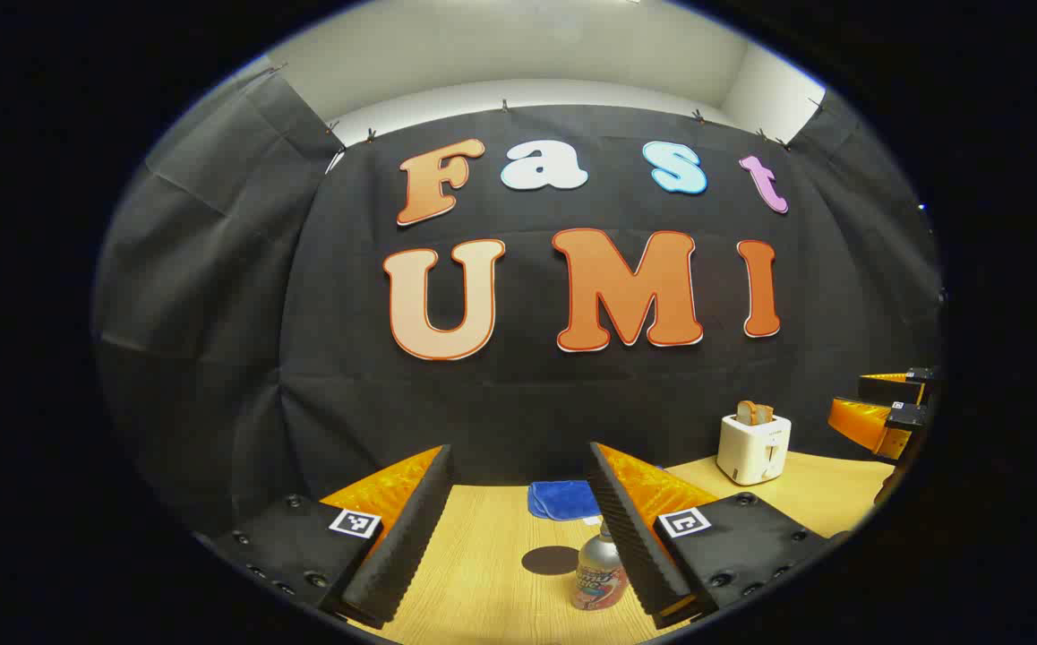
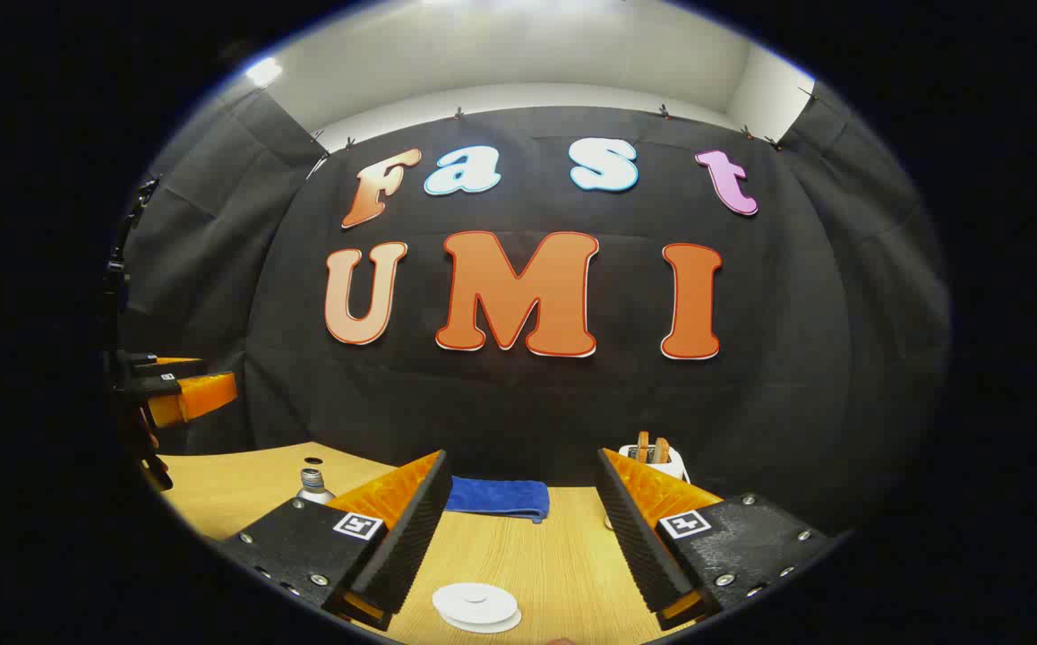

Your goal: Open the teacup lid with one hand, grasp the water bottle and pour water into the teacup with the other hand; after pouring, place the water bottle on the coaster and then close the teacup lid.

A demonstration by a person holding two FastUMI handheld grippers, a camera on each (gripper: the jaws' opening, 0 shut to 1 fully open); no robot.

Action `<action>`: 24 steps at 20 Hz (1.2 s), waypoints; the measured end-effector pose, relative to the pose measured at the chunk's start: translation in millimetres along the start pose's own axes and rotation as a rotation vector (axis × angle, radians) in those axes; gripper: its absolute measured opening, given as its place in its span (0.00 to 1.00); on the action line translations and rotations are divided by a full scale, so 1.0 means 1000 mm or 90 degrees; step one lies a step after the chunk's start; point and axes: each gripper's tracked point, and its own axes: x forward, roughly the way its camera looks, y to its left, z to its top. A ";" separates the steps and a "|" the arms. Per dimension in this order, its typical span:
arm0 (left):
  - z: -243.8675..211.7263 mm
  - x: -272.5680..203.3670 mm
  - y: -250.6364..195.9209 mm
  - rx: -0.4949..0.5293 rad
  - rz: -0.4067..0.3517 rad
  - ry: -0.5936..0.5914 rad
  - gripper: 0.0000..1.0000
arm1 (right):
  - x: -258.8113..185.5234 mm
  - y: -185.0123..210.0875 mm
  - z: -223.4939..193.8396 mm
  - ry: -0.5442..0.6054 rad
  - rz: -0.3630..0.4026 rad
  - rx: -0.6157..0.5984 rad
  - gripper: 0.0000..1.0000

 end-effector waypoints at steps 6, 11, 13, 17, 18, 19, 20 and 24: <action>-0.009 0.000 -0.003 0.005 0.008 0.008 0.96 | 0.005 0.001 -0.001 -0.001 0.008 0.002 0.96; -0.004 0.001 0.007 0.016 0.030 -0.010 0.96 | 0.006 0.001 0.002 -0.006 0.006 0.007 0.96; -0.008 0.002 0.007 0.018 0.029 -0.004 0.97 | 0.007 -0.002 0.000 -0.003 -0.002 0.005 0.96; -0.008 0.004 0.013 0.018 0.038 -0.004 0.97 | 0.010 -0.003 -0.007 0.009 -0.010 0.001 0.96; -0.010 0.005 0.012 0.017 0.039 -0.002 0.97 | 0.011 -0.003 -0.011 0.017 -0.007 0.002 0.96; -0.013 0.004 0.012 0.016 0.037 0.001 0.96 | 0.012 -0.002 -0.015 0.024 -0.004 0.003 0.96; -0.014 0.006 0.011 0.012 0.036 0.003 0.97 | 0.012 0.000 -0.019 0.030 -0.001 0.005 0.96; -0.022 0.008 0.011 0.007 0.034 0.015 0.97 | 0.016 0.010 -0.040 0.064 0.022 0.003 0.95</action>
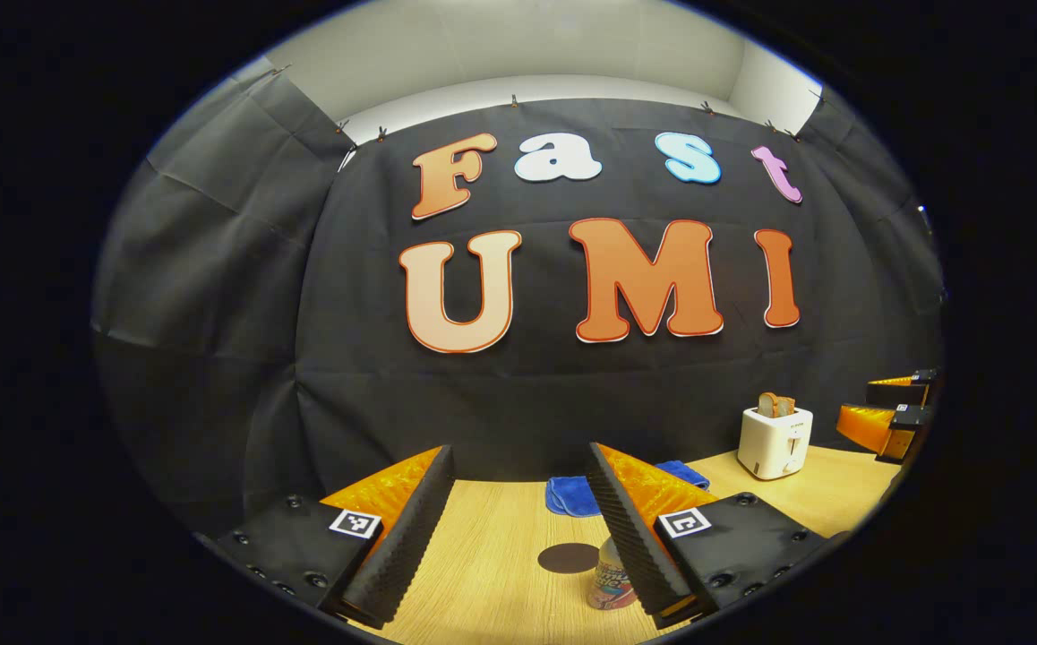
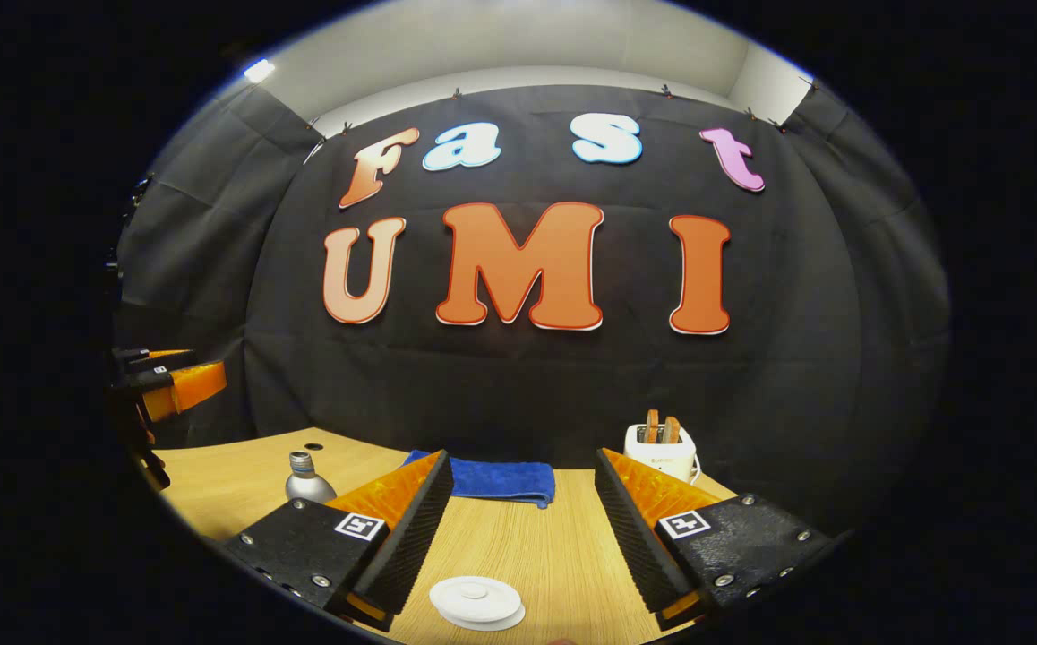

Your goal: Open the teacup lid with one hand, grasp the water bottle and pour water into the teacup with the other hand; after pouring, place the water bottle on the coaster and then close the teacup lid.

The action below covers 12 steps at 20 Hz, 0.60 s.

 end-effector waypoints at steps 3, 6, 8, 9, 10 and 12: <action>-0.006 0.001 -0.001 -0.002 -0.001 0.008 0.96 | 0.003 0.010 -0.022 0.036 0.019 -0.005 0.94; -0.011 0.000 -0.005 0.003 -0.005 0.016 0.96 | 0.003 0.020 -0.047 0.085 0.039 -0.003 0.91; -0.015 0.000 -0.005 0.008 -0.005 0.019 0.97 | 0.004 0.025 -0.061 0.110 0.051 -0.007 0.91; -0.017 0.000 -0.006 0.009 -0.005 0.021 0.97 | 0.005 0.027 -0.070 0.122 0.052 -0.012 0.89; -0.017 0.000 -0.006 0.007 -0.006 0.023 0.97 | 0.006 0.028 -0.078 0.134 0.052 -0.017 0.86; -0.019 0.000 -0.005 0.006 -0.007 0.025 0.96 | 0.008 0.035 -0.096 0.166 0.066 -0.015 0.81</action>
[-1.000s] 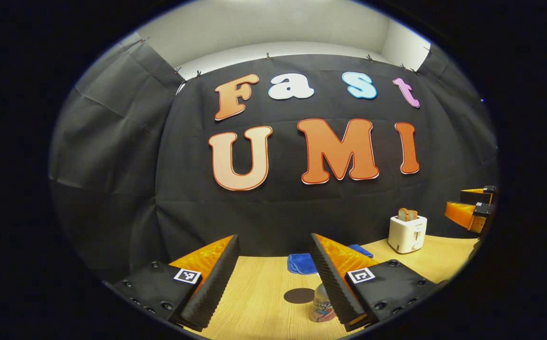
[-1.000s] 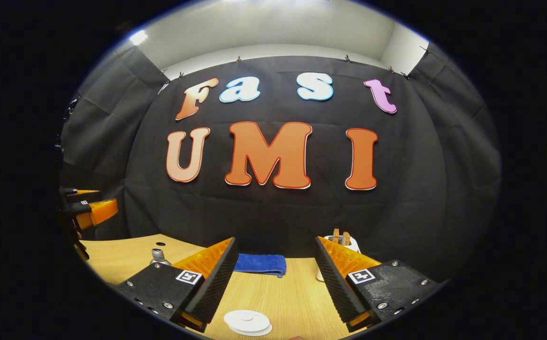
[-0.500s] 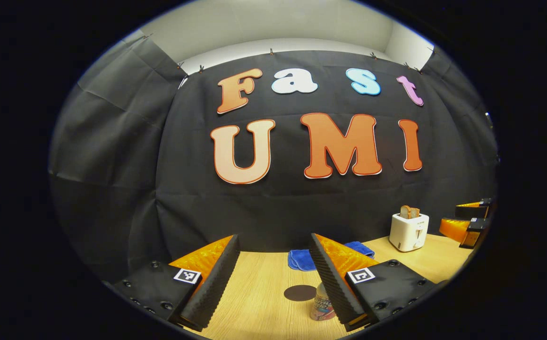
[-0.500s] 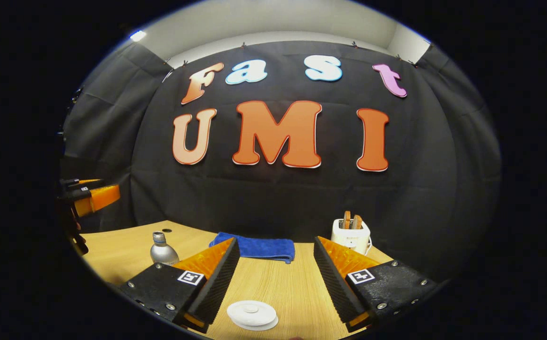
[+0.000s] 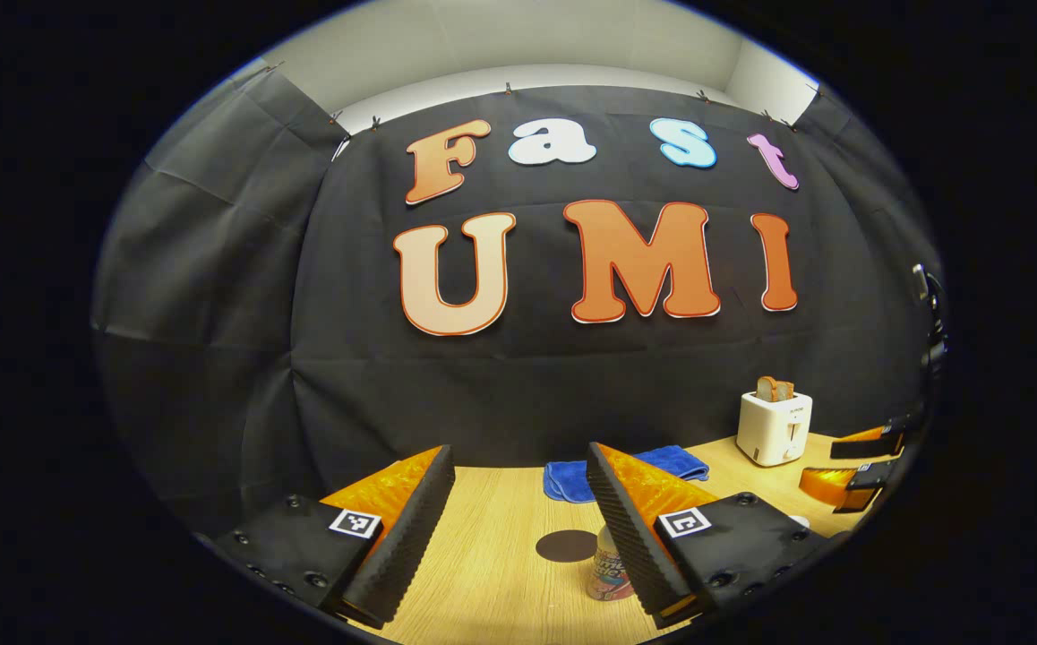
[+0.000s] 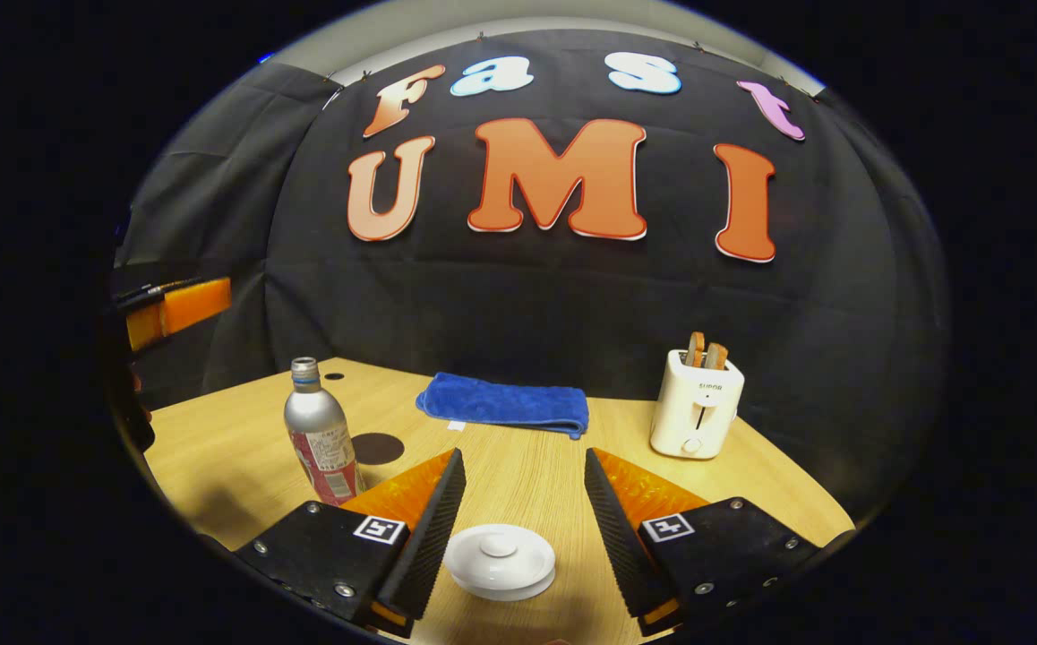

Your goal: Open the teacup lid with one hand, grasp the water bottle and pour water into the teacup with the other hand; after pouring, place the water bottle on the coaster and then close the teacup lid.

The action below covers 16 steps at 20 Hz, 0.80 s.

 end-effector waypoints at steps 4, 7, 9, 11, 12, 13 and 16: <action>-0.008 -0.001 0.000 0.010 0.002 0.010 0.97 | 0.008 0.008 -0.022 0.035 0.015 0.007 0.74; -0.015 0.000 -0.001 0.016 0.003 0.018 0.97 | 0.012 0.015 -0.038 0.052 0.031 0.007 0.74; -0.020 0.001 -0.002 0.022 0.004 0.026 0.96 | 0.013 0.018 -0.045 0.060 0.041 0.013 0.67; -0.023 0.001 -0.004 0.024 0.002 0.031 0.96 | 0.016 0.015 -0.052 0.067 0.037 0.012 0.62; -0.024 0.002 -0.005 0.025 0.001 0.032 0.96 | 0.017 0.014 -0.055 0.072 0.036 0.013 0.61; -0.025 0.002 -0.006 0.027 0.000 0.033 0.96 | 0.019 0.014 -0.058 0.077 0.038 0.015 0.58; -0.029 0.004 -0.008 0.032 -0.003 0.040 0.97 | 0.022 0.021 -0.065 0.085 0.061 0.016 0.52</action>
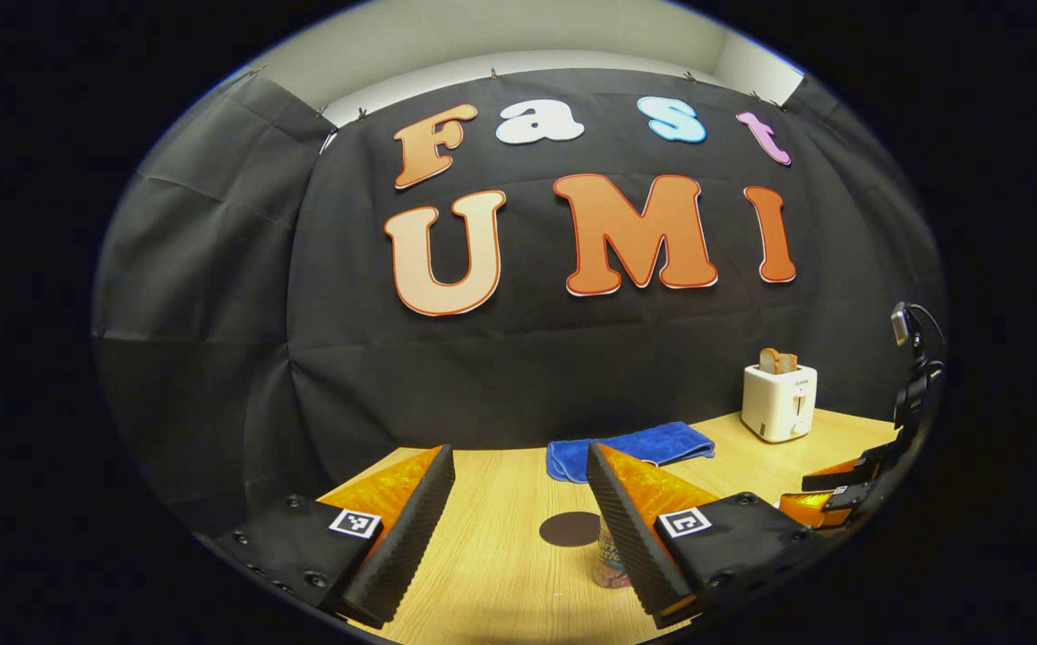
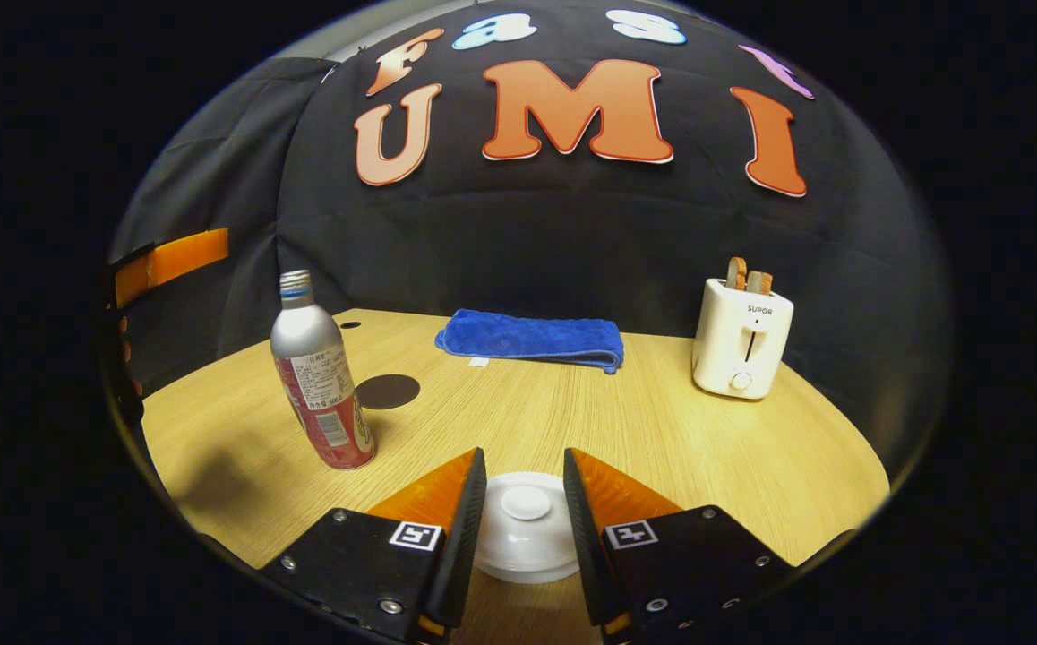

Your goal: Open the teacup lid with one hand, grasp the water bottle and pour water into the teacup with the other hand; after pouring, place the water bottle on the coaster and then close the teacup lid.

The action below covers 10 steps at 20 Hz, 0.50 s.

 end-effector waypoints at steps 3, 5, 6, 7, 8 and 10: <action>-0.004 0.000 -0.001 0.002 -0.003 0.007 0.96 | 0.002 -0.003 0.001 -0.001 0.002 -0.006 0.44; -0.007 0.002 -0.004 0.000 -0.006 0.010 0.98 | 0.005 -0.004 -0.007 0.017 0.000 -0.015 0.38; -0.009 0.002 -0.005 -0.001 -0.008 0.012 0.96 | 0.006 -0.003 -0.008 0.021 0.000 -0.018 0.36; -0.009 0.002 -0.005 0.000 -0.009 0.014 0.98 | 0.005 -0.003 -0.007 0.019 0.001 -0.022 0.32; -0.010 0.003 -0.007 -0.001 -0.010 0.016 0.96 | 0.006 -0.003 -0.007 0.020 0.002 -0.027 0.31; -0.015 0.005 -0.009 -0.002 -0.014 0.021 0.96 | 0.006 -0.003 -0.007 0.018 0.001 -0.039 0.31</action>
